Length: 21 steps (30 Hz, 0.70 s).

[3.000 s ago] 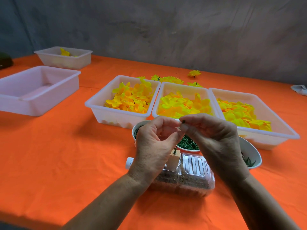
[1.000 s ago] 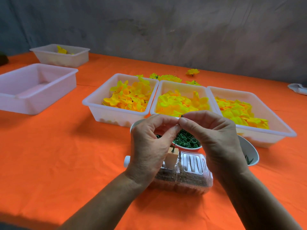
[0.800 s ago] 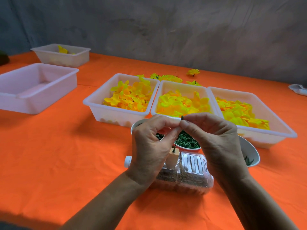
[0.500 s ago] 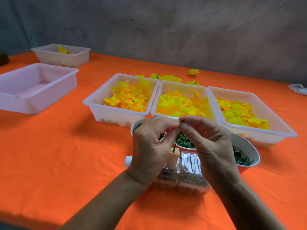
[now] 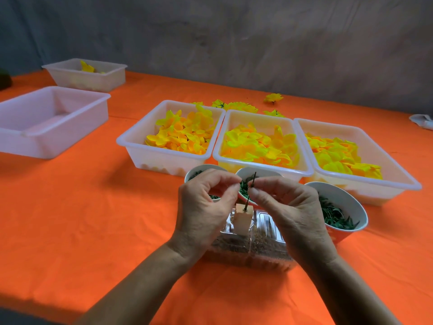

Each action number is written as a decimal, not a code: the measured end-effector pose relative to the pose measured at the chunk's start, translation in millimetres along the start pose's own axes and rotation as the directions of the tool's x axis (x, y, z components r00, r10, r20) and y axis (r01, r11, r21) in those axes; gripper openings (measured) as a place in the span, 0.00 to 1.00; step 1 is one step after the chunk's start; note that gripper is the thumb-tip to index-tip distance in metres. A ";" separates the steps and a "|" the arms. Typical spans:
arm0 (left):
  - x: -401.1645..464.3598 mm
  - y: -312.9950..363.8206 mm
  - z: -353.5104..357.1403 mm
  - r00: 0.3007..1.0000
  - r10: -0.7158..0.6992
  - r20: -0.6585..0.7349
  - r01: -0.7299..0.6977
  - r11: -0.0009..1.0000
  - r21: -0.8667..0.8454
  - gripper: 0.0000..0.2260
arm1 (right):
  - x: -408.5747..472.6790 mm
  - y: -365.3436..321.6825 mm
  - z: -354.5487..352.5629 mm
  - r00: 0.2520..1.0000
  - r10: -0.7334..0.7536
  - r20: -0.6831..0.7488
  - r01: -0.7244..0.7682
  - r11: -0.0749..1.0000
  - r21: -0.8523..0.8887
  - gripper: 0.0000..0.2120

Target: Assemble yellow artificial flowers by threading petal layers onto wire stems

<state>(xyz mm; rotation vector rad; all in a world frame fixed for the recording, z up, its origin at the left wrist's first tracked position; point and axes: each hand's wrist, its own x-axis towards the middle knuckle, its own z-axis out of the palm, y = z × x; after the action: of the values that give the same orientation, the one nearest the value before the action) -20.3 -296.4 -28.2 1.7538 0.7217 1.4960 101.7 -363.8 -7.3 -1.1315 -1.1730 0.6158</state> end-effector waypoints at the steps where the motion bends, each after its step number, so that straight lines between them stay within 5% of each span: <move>1: 0.4 0.0 -0.4 1.000 -0.013 0.000 0.013 1.000 -0.004 0.04 | -0.9 0.3 -0.8 1.000 -0.016 0.007 0.016 0.999 -0.051 0.05; 6: -4.2 1.9 1.0 0.996 -0.042 0.076 0.043 0.999 -0.015 0.03 | -5.8 7.2 -4.1 0.999 -0.044 0.003 0.043 0.957 -0.285 0.12; 21: 5.6 2.2 -0.1 0.982 -0.039 0.185 0.055 0.995 -0.084 0.06 | -1.1 0.5 -6.4 0.996 -0.074 0.049 0.088 0.897 -0.434 0.09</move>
<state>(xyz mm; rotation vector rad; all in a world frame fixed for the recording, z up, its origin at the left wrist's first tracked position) -19.5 -293.3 -23.1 1.7670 0.5890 1.2953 107.4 -366.8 -8.0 -1.4439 -1.4215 0.3101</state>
